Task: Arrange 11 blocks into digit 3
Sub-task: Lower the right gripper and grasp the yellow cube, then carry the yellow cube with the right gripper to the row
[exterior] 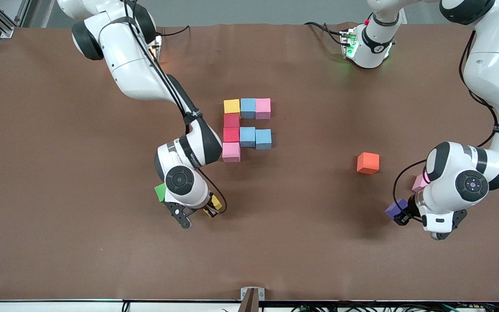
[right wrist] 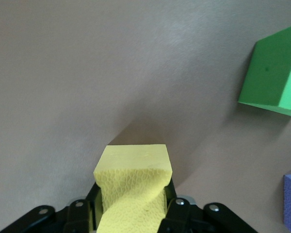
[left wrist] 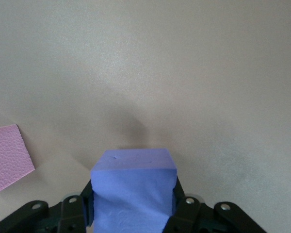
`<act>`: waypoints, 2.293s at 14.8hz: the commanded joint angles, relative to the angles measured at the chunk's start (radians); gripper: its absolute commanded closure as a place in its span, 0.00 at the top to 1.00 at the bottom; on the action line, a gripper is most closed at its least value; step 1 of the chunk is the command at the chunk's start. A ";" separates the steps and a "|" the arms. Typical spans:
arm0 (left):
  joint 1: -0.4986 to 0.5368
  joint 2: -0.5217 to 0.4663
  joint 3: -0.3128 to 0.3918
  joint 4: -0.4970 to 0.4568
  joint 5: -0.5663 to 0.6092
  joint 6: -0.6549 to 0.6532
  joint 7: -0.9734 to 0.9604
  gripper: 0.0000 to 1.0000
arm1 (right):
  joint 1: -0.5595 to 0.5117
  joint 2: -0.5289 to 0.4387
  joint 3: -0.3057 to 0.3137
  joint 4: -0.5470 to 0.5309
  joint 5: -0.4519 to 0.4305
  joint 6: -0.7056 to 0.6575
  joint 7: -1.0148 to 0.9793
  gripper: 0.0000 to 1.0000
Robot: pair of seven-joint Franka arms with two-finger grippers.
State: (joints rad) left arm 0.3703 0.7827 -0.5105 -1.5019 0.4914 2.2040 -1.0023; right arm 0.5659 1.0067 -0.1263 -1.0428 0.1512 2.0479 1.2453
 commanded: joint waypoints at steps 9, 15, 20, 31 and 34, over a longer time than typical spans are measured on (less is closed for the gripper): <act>-0.005 -0.011 0.004 0.000 -0.011 -0.004 0.014 0.48 | 0.055 -0.065 0.045 -0.005 -0.016 -0.104 -0.659 0.00; -0.007 -0.011 0.004 0.000 -0.013 -0.004 0.011 0.48 | 0.078 -0.134 0.048 -0.121 -0.007 -0.111 -0.774 0.00; -0.007 -0.008 0.004 0.000 -0.011 -0.004 0.014 0.48 | 0.126 -0.206 0.043 -0.284 -0.008 0.017 -0.732 0.00; -0.005 -0.007 0.006 0.000 -0.011 -0.003 0.019 0.48 | 0.160 -0.306 0.030 -0.491 -0.021 0.153 -0.647 0.00; -0.005 -0.007 0.004 0.000 -0.011 -0.003 0.019 0.48 | 0.164 -0.304 0.030 -0.493 -0.022 0.166 -0.629 0.00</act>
State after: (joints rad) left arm 0.3686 0.7827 -0.5095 -1.5010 0.4914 2.2040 -1.0023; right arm 0.7121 0.7454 -0.0873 -1.4774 0.1510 2.1902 0.5771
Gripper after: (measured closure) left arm 0.405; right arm 0.498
